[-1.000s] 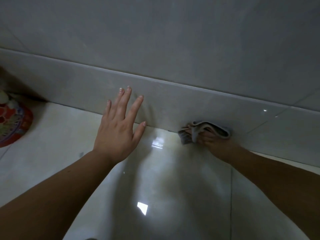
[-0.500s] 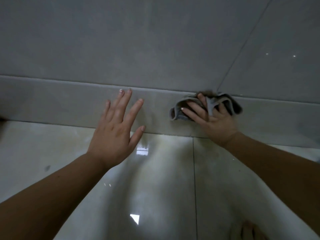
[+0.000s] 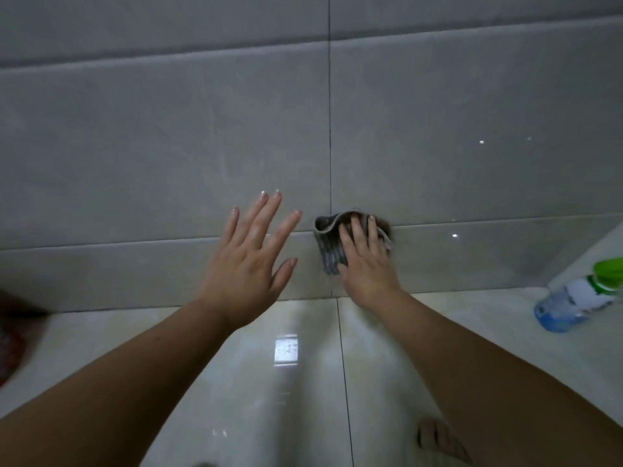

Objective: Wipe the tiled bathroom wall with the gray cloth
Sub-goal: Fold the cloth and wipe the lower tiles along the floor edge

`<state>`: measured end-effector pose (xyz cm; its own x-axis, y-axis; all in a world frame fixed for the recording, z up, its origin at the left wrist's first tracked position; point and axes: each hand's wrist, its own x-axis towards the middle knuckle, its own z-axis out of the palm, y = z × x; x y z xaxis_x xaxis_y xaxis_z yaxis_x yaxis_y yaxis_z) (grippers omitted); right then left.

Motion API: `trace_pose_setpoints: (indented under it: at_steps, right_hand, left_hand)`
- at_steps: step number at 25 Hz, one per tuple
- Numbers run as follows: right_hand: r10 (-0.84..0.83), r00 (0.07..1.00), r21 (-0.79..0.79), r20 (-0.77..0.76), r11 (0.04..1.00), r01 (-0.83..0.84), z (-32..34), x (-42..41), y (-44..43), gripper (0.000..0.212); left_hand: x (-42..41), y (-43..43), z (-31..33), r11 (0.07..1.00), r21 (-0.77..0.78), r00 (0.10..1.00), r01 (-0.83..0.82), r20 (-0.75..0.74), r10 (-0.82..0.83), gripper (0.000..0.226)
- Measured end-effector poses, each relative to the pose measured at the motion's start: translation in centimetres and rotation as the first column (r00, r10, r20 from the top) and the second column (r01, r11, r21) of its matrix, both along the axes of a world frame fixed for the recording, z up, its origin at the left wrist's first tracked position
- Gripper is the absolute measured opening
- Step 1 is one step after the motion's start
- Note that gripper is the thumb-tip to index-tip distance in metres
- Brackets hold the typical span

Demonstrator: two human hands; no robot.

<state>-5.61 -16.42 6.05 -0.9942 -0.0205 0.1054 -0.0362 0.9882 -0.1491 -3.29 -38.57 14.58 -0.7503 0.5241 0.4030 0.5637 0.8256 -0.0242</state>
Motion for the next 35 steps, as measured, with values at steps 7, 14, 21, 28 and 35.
trace_pose_setpoints:
  at_steps: [7, 14, 21, 28, 35]
  right_hand:
    - [-0.105, 0.987, -0.200, 0.120, 0.971, 0.127, 2.0, 0.8, -2.5, 0.073]
    - [-0.288, 0.916, -0.342, -0.278, 0.921, 0.186, -4.7, -2.6, -4.3, 0.055]
    - [-0.392, 0.727, -0.413, -0.564, 0.896, 0.162, -10.0, -6.0, -1.4, 0.055]
    - [-0.691, 0.640, -0.741, -0.336, 0.614, 0.273, -13.3, -6.5, -0.4, 0.040]
    - [-0.746, 0.628, -0.920, -0.222, 0.374, 0.119, -8.7, -6.1, -2.6, 0.041]
  left_hand:
    - [-1.0, -2.2, -1.3, 1.000, 0.004, 0.999, -0.026, 0.042, 0.025, 0.065]
    - [-3.4, 0.1, -7.2, 0.995, -0.084, 0.997, 0.061, 0.052, -0.057, 0.059]
    - [-5.3, 6.3, -10.9, 0.985, -0.030, 0.986, 0.168, 0.022, -0.167, 0.060]
    - [-6.2, 6.0, -12.5, 0.990, -0.036, 0.990, 0.140, 0.004, -0.140, 0.060]
    - [-6.7, 4.9, -11.8, 0.995, -0.024, 0.995, 0.101, -0.018, -0.101, 0.061]
